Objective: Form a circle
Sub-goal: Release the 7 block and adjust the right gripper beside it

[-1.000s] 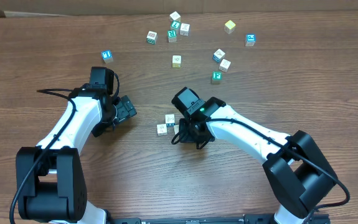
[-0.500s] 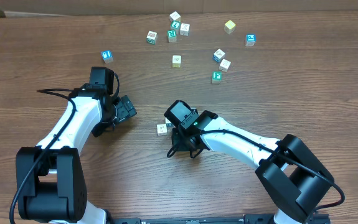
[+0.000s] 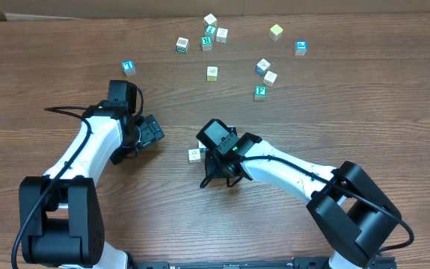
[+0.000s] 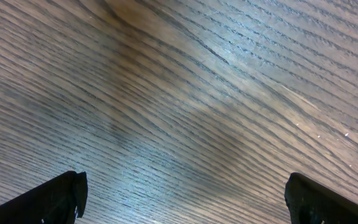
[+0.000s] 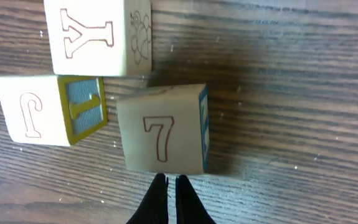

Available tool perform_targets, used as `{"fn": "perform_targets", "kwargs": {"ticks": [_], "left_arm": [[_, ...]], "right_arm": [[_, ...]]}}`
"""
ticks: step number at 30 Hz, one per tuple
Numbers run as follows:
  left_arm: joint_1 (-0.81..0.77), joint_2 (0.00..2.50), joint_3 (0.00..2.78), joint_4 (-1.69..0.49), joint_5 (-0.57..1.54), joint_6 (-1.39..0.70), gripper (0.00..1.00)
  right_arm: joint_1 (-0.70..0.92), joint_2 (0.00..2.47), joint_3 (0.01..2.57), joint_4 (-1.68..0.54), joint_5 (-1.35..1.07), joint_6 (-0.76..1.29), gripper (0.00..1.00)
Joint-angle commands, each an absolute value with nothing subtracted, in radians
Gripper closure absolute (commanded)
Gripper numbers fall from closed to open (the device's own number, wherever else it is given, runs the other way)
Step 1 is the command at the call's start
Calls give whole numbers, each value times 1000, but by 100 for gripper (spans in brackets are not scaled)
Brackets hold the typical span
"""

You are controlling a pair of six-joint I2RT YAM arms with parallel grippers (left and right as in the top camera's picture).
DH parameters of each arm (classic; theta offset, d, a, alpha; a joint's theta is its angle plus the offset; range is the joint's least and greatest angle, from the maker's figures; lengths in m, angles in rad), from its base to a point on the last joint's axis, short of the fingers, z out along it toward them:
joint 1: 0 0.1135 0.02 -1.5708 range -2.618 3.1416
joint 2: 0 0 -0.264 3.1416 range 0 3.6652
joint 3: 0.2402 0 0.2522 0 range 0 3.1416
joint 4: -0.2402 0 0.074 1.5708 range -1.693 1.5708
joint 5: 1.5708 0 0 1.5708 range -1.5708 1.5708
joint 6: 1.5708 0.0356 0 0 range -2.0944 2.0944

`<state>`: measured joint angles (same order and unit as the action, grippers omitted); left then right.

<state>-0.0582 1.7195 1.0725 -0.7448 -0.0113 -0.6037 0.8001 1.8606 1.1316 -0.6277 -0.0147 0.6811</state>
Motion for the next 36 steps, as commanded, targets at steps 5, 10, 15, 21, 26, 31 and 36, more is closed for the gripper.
{"fn": "perform_targets", "kwargs": {"ticks": [5, 10, 15, 21, 26, 31, 36], "left_arm": [[-59, 1728, 1087, -747, -7, -621, 0], [-59, 1728, 1087, -747, -7, -621, 0], [-59, 1728, 1087, -747, -7, -621, 0], [-59, 1728, 1087, -747, -7, -621, 0], [-59, 1728, 1087, -747, -7, -621, 0], [-59, 1728, 1087, -747, -7, -621, 0], [-59, 1728, 1087, -747, -7, -621, 0]], "right_arm": [[801, 1857, 1124, -602, 10, 688, 96], [801, 1857, 1124, -595, 10, 688, 96], [801, 1857, 1124, -588, 10, 688, 96], [801, 1857, 1124, -583, 11, 687, 96], [801, 1857, 1124, -595, 10, 684, 96], [801, 1857, 1124, -614, 11, 684, 95], [801, 1857, 1124, -610, 30, 680, 91]]}}
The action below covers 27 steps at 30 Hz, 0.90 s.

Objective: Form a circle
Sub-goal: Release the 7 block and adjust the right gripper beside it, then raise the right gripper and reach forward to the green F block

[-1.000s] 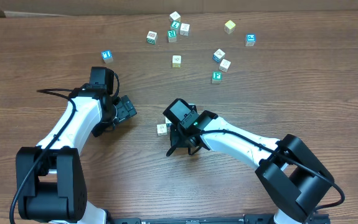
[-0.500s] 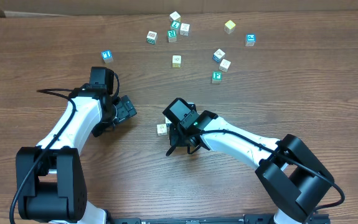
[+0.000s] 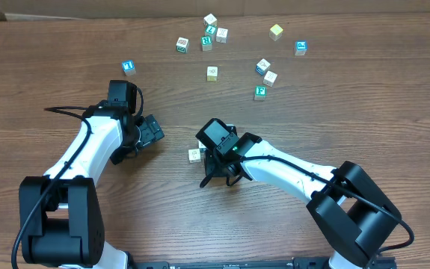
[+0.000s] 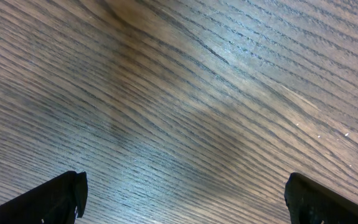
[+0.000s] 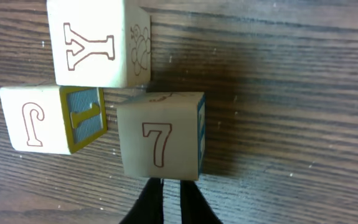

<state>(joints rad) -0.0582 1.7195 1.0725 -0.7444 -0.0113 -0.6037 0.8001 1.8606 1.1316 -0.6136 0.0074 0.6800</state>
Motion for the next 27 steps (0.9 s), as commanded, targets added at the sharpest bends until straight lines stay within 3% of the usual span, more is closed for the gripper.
{"fn": "perform_targets", "kwargs": {"ticks": [1, 27], "left_arm": [[-59, 1728, 1087, -747, -7, -621, 0], [-59, 1728, 1087, -747, -7, -621, 0]], "right_arm": [[801, 1857, 1124, -611, 30, 681, 90], [795, 1857, 1129, -649, 40, 655, 92]]}}
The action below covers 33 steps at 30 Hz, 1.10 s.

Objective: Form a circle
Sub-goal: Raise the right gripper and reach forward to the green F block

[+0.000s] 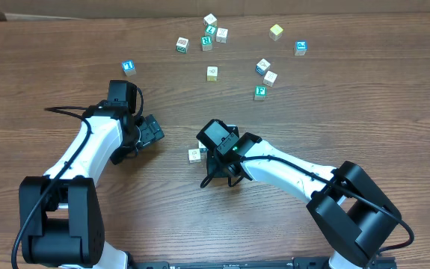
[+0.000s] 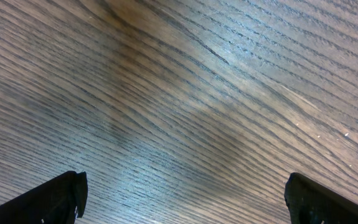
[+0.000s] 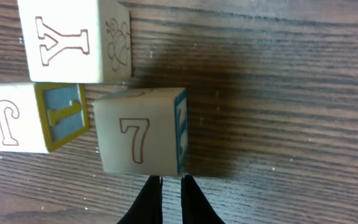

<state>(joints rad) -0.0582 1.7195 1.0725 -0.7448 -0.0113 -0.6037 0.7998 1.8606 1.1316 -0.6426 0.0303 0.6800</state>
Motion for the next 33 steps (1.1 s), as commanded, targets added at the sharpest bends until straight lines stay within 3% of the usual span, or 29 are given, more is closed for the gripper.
{"fn": "perform_targets", "kwargs": {"ticks": [1, 13, 18, 20, 23, 24, 33], "left_arm": [[-59, 1728, 1087, -747, -7, -621, 0], [-59, 1728, 1087, -747, -7, -621, 0], [-59, 1728, 1087, -747, -7, -621, 0], [-59, 1728, 1087, -747, -7, -621, 0], [-59, 1728, 1087, -747, -7, -621, 0], [-59, 1728, 1087, -747, -7, -621, 0], [-59, 1728, 1087, -747, -7, -621, 0]], "right_arm": [[791, 1857, 1137, -662, 41, 641, 93], [709, 1857, 1415, -934, 41, 543, 94], [624, 1857, 1761, -1111, 52, 458, 88], [591, 1857, 1834, -1111, 73, 448, 78], [541, 1857, 1866, -1063, 132, 443, 39], [522, 1858, 1865, -1045, 149, 443, 30], [405, 1928, 1807, -929, 157, 440, 27]]}}
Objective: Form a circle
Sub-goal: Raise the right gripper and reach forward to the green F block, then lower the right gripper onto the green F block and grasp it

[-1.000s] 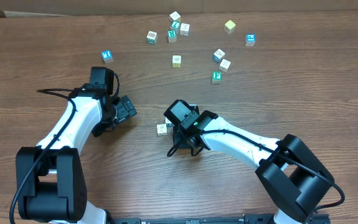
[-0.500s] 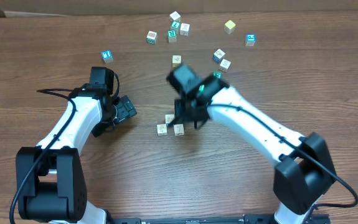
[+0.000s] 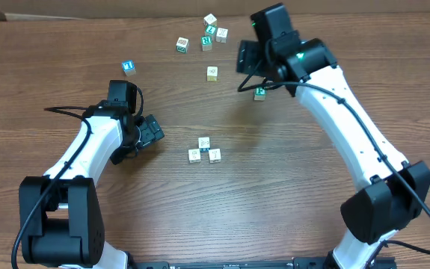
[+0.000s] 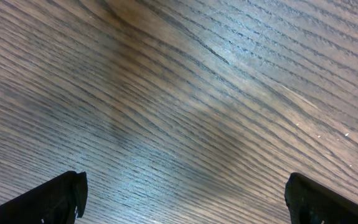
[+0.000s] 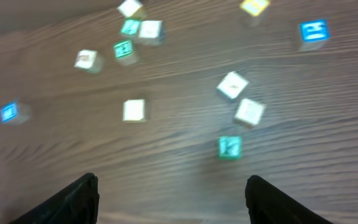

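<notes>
Three letter blocks sit touching in a small cluster at mid-table. Several loose blocks lie scattered along the far side, among them a green block, a white block and a blue block. My right gripper hangs open and empty high above the loose blocks; overhead, the right gripper hides a couple of them. My left gripper rests low, left of the cluster. In its wrist view the left gripper is open over bare wood.
The wooden table carries nothing but the blocks. A lone blue block lies far left, beyond my left arm. A yellow block and another blue block lie at the far right.
My right gripper was low at the "7" block in the cluster, fingers nearly together. It is now raised over the far loose blocks and wide open. The cluster is uncovered. The left arm is unchanged.
At first my right gripper's shut fingertips were at the "7" block beside the "Y" and "J" blocks. Then the "7" sat tighter against them, and the fingertips parted slightly. Now the three blocks stand together alone and the right gripper is open above the far blocks.
</notes>
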Available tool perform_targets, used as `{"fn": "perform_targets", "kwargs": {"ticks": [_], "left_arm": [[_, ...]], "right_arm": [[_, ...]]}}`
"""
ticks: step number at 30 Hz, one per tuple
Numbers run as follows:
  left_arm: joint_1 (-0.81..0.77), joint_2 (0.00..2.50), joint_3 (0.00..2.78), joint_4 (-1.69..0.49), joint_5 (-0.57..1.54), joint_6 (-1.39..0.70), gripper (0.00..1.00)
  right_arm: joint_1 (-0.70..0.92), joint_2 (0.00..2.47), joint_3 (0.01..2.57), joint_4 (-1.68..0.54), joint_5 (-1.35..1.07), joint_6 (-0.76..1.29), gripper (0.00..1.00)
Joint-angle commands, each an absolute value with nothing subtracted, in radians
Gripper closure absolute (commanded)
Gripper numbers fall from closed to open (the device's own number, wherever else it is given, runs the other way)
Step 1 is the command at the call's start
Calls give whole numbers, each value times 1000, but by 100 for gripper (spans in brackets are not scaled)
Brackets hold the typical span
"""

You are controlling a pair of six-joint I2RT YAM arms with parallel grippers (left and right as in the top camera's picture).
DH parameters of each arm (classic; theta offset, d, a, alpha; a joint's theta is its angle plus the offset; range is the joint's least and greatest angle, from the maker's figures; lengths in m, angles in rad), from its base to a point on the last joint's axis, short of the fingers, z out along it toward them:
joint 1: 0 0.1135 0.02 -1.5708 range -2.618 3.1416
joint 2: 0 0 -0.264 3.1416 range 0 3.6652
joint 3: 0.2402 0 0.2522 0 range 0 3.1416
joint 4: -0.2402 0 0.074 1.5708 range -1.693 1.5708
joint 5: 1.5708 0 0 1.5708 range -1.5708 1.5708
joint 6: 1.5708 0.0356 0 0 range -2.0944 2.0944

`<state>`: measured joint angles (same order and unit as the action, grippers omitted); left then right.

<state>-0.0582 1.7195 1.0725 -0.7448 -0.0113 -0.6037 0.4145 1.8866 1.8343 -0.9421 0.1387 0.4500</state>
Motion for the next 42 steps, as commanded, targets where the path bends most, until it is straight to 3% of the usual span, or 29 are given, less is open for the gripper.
{"fn": "perform_targets", "kwargs": {"ticks": [1, 19, 22, 26, 30, 38, 42], "left_arm": [[-59, 1728, 1087, -747, -7, -621, 0], [-59, 1728, 1087, -747, -7, -621, 0], [-59, 1728, 1087, -747, -7, -621, 0], [-59, 1728, 1087, -747, -7, -621, 0], [-59, 1728, 1087, -747, -7, -621, 0], [-59, 1728, 1087, -747, -7, -621, 0], [-59, 1728, 1087, -747, -7, -621, 0]], "right_arm": [[399, 1944, 1801, -927, 157, 440, 27], [375, 2235, 1790, -904, 204, 436, 28], [374, 2241, 1790, -895, 217, 436, 36], [374, 2241, 1790, -901, 216, 436, 57], [374, 2241, 1790, -911, 216, 436, 60], [374, 2241, 1787, -920, 217, 437, 57], [374, 2241, 1786, -911, 216, 438, 62]]}}
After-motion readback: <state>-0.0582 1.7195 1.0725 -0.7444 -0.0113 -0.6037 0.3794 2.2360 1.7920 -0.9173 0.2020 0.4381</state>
